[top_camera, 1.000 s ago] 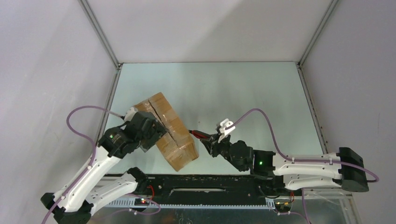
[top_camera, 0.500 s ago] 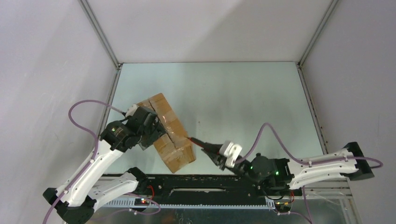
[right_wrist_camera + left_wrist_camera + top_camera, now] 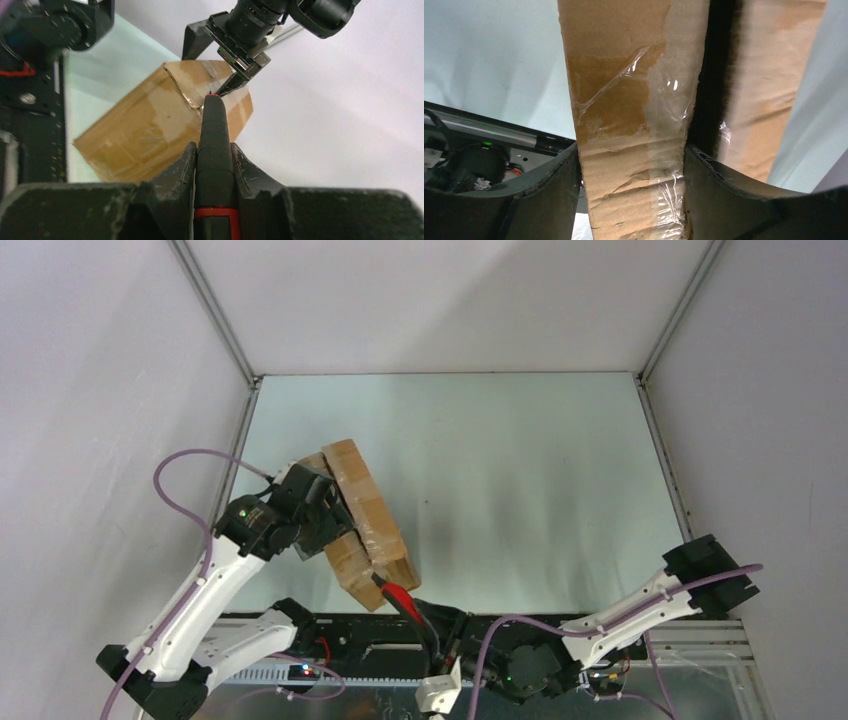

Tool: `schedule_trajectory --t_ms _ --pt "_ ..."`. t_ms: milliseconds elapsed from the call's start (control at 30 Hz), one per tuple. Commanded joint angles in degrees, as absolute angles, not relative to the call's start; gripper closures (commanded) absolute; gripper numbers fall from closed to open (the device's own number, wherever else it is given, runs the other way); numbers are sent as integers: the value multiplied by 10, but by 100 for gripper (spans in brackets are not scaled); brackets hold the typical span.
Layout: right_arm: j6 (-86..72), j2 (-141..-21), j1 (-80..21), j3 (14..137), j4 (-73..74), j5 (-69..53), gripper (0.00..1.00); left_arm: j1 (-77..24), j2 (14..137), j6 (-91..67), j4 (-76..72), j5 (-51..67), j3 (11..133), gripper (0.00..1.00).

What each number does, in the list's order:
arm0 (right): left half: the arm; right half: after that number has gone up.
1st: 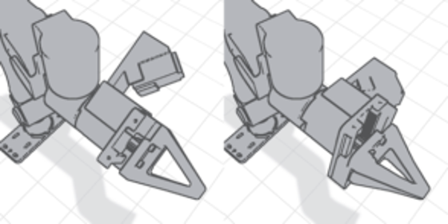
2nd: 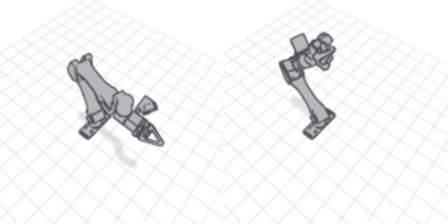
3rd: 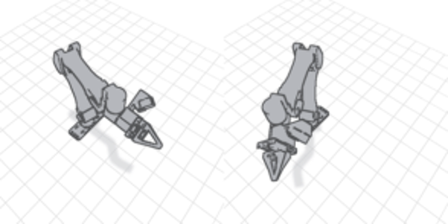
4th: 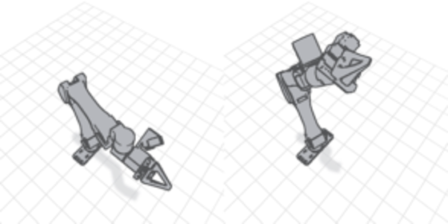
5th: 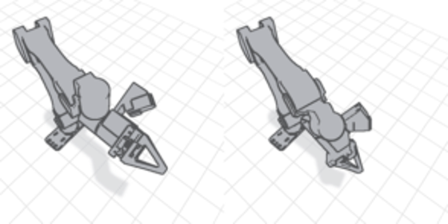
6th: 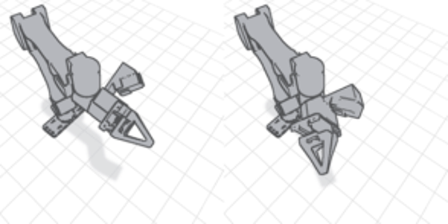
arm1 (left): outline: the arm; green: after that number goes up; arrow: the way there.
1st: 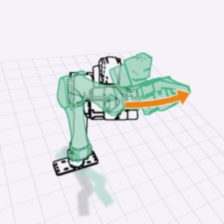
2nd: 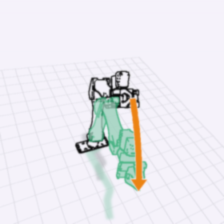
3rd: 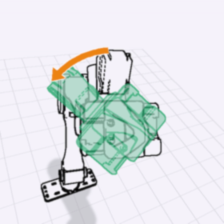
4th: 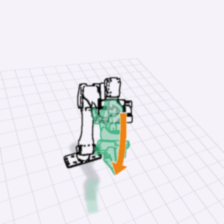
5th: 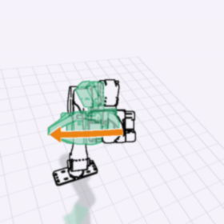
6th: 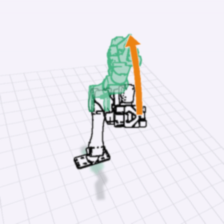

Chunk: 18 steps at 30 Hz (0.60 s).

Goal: Unpack the express box
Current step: Cut the express box at the center of the board.

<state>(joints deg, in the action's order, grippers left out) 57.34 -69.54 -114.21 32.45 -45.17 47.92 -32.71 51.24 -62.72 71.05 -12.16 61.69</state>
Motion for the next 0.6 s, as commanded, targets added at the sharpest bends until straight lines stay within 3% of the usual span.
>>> schedule_trajectory --t_ms 0,200,567 --pt "715 -725 -1147 327 -553 528 100 -315 517 -575 722 -85 641 43" --pt "800 -780 -1156 324 -613 548 100 -301 520 -557 723 -72 639 43" --pt "784 -780 -1175 326 -527 546 100 -292 528 -544 721 -55 659 42"
